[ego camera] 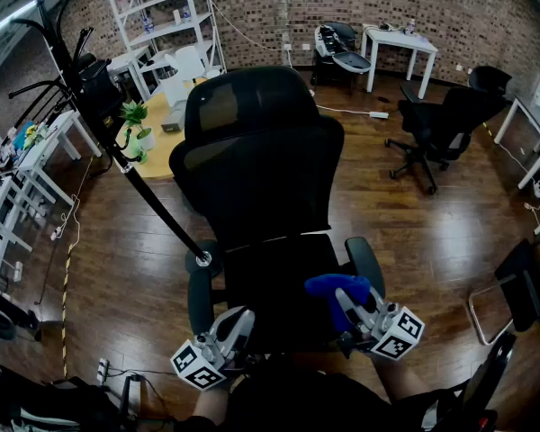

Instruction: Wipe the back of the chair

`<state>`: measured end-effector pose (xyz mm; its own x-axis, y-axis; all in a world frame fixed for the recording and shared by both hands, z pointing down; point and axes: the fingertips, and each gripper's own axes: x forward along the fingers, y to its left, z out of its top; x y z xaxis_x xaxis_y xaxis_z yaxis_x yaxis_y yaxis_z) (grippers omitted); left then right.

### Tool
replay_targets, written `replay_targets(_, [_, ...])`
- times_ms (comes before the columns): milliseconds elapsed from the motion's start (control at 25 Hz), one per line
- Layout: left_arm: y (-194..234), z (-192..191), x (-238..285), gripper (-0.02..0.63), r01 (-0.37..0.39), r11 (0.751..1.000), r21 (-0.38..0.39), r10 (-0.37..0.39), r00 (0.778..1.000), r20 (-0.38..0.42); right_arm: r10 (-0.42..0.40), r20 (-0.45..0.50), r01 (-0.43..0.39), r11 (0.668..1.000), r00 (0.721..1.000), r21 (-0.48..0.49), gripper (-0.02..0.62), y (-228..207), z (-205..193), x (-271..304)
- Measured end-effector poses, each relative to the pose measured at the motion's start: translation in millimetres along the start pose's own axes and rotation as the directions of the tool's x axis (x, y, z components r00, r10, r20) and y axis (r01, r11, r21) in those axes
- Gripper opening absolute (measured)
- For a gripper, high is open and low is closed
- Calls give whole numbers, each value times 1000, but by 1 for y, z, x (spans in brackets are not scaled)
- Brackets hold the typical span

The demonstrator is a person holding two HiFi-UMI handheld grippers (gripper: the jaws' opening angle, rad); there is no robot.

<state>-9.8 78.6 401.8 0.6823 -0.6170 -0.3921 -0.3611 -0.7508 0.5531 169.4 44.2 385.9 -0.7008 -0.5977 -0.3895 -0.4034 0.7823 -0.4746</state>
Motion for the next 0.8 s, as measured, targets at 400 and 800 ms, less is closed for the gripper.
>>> replay_targets(400, [91,63,1,-11,35,999,-34,-35,999,-5,-57,-14,55,994,998,-99,38,-55,4,148])
replay_targets(800, [110,60,-23,-11,-86,993,-79,91,994,64,87,-77,-106,952,993,-286,38,-84,71,358])
